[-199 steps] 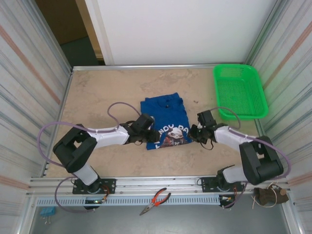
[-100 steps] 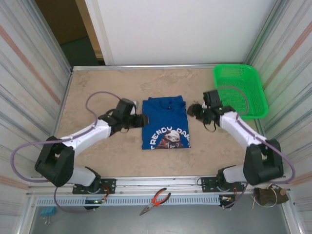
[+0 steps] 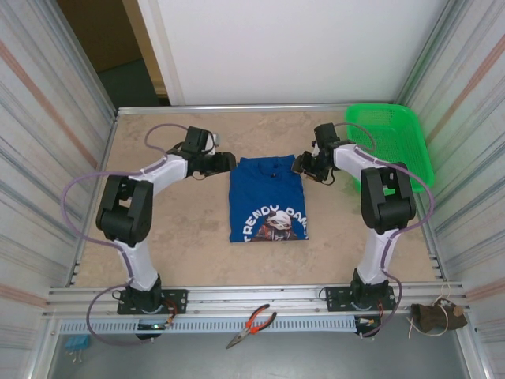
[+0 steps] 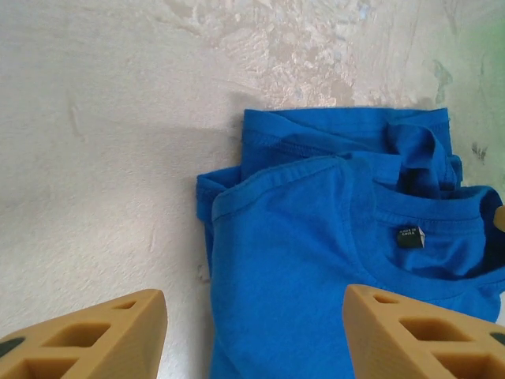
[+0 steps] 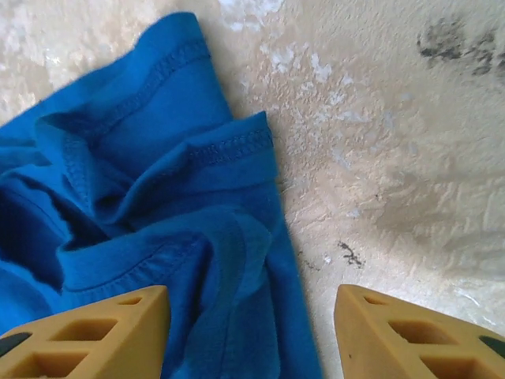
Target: Fold the inside-out t-shirt
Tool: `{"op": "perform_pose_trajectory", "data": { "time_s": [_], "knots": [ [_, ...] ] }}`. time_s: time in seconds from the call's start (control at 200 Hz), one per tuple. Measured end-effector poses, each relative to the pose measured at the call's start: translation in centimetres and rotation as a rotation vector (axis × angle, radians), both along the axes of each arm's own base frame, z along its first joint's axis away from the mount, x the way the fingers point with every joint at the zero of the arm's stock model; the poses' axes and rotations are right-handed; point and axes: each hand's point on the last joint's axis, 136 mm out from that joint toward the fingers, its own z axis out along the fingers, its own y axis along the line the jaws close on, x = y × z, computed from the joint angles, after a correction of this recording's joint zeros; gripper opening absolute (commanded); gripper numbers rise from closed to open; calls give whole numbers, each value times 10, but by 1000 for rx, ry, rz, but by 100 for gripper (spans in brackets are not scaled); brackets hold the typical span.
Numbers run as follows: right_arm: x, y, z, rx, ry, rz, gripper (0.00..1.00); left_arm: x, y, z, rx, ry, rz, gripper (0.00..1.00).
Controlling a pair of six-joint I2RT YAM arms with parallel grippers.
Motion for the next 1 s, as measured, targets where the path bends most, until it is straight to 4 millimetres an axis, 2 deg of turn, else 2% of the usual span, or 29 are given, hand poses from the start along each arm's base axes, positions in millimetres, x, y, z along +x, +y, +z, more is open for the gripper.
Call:
{"op": "perform_pose_trajectory", "data": {
  "time_s": [0.2,0.271,0.341,0.416,0.451,0.506,0.606,0.761,1.002],
  "knots": [
    [1,7,1,34,0,14,50,-2,-5,-15,-16,36,-19,61],
    [2,9,-2,42,6,19,46,-2,-7,-20,-18,46,-23,61],
    [5,11,-5,45,10,21,36,0,-9,-25,-17,52,-25,60],
    [7,13,-10,47,18,20,22,5,-12,-32,-19,60,-23,54],
    [7,14,-11,50,22,17,14,7,-13,-35,-20,64,-21,48],
    [8,14,-12,53,26,12,0,9,-14,-40,-20,69,-19,31],
    [9,15,-11,57,25,10,0,10,-15,-44,-26,72,-15,0],
    [10,12,0,45,2,7,0,14,-16,-41,-35,54,-11,0],
    [25,1,52,-13,-149,-14,0,16,-8,-26,-38,-15,38,0]
  ]
}}
